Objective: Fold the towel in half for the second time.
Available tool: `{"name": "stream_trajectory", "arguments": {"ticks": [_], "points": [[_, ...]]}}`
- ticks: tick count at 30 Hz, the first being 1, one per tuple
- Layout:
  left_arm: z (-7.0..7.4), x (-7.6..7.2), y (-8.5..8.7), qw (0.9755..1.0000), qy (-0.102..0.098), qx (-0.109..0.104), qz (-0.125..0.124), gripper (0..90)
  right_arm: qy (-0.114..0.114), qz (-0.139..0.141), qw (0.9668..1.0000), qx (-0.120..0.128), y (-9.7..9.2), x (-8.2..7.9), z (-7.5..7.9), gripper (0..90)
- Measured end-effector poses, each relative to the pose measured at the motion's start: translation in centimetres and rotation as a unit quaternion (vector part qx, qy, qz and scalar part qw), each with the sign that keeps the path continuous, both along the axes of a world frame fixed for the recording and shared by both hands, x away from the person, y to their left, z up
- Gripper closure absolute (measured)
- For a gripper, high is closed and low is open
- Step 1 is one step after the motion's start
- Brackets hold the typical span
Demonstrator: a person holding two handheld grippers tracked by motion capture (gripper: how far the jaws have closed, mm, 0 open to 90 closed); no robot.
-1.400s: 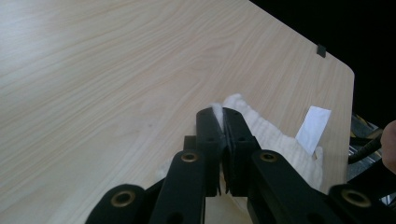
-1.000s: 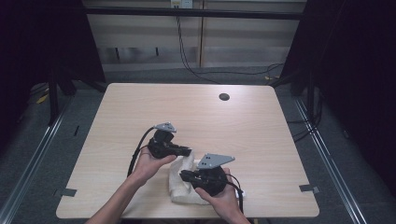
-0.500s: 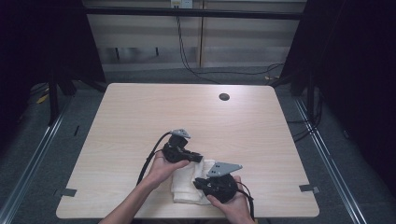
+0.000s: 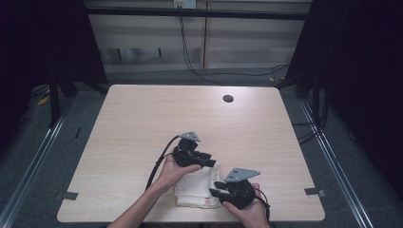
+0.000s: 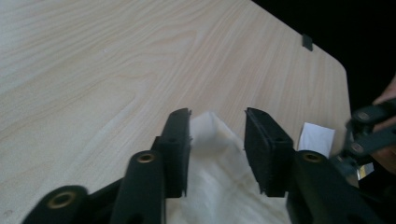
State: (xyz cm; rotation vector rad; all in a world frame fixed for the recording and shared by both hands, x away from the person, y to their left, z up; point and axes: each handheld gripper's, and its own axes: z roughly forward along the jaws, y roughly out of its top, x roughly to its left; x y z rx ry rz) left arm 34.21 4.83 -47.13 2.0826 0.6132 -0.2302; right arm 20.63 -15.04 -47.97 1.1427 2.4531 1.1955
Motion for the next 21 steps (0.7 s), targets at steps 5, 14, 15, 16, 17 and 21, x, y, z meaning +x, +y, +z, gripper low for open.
{"name": "stream_trajectory", "arguments": {"ticks": [5,14,15,16,17,21], "points": [[0.7,-0.4,1.7,0.9998,-0.011,0.01,0.011,47.9,-0.005,-0.027,0.9996,0.002,-1.5,0.2,0.1,61.6],[2.6,-1.9,6.1,0.9966,-0.066,0.036,0.034,40.5,-0.025,-0.041,0.9986,0.021,-4.1,1.1,1.7,59.6],[2.7,-2.1,6.5,0.9963,-0.068,0.04,0.036,40.1,-0.024,-0.043,0.9984,0.027,-4.5,1.2,1.9,57.5],[2.8,-2.3,7.0,0.9961,-0.068,0.041,0.037,39.1,-0.024,-0.044,0.9982,0.031,-4.9,1.3,2.0,56.7],[2.8,-2.4,7.4,0.9959,-0.069,0.043,0.039,38.4,-0.026,-0.05,0.9979,0.033,-5.3,1.4,2.1,55.5],[2.7,-3.4,9.6,0.995,-0.072,0.049,0.05,37.9,-0.026,-0.053,0.9975,0.039,-6.7,1.6,2.1,49.9]]}}
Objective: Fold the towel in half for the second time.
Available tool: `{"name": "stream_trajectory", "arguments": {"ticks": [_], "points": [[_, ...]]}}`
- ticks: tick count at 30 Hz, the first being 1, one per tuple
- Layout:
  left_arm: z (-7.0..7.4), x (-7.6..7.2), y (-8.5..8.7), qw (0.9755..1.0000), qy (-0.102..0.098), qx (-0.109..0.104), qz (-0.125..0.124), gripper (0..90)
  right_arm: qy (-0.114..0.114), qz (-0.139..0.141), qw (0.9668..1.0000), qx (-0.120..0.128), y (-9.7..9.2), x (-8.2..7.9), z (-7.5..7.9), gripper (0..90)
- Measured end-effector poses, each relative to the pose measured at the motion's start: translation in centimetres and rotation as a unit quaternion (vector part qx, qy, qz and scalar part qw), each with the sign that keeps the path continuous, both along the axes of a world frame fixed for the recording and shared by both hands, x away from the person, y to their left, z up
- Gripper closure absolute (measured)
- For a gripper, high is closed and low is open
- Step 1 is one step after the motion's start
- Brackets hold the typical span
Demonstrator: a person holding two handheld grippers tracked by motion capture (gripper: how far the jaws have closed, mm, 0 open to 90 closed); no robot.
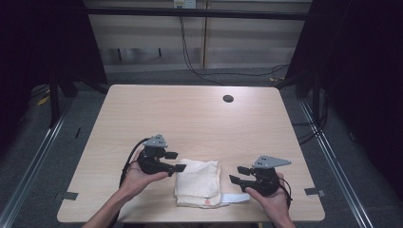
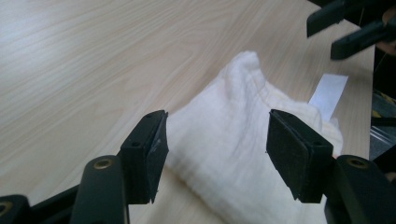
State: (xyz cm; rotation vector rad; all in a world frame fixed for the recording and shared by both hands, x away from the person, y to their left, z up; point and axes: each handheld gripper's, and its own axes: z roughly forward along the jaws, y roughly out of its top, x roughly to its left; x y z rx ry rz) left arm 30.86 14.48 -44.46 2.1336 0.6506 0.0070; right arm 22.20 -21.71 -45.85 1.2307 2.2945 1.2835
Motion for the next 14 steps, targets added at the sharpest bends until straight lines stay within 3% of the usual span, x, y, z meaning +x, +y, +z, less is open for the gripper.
{"name": "stream_trajectory", "arguments": {"ticks": [4,7,14], "points": [[-0.3,-1.3,2.3,0.9999,0.002,0.007,0.01,36.9,0.002,-0.009,1.0,0.0,-1.2,-0.3,0.0,47.0],[-0.4,-2.1,4.2,0.9991,0.001,0.012,0.04,36.9,0.001,-0.018,0.9998,0.003,-2.3,-0.6,-0.1,45.6],[-1.7,-3.5,7.5,0.9965,0.015,-0.006,0.082,34.4,-0.013,-0.057,0.9981,0.019,-4.0,-0.4,-0.6,40.3]]}}
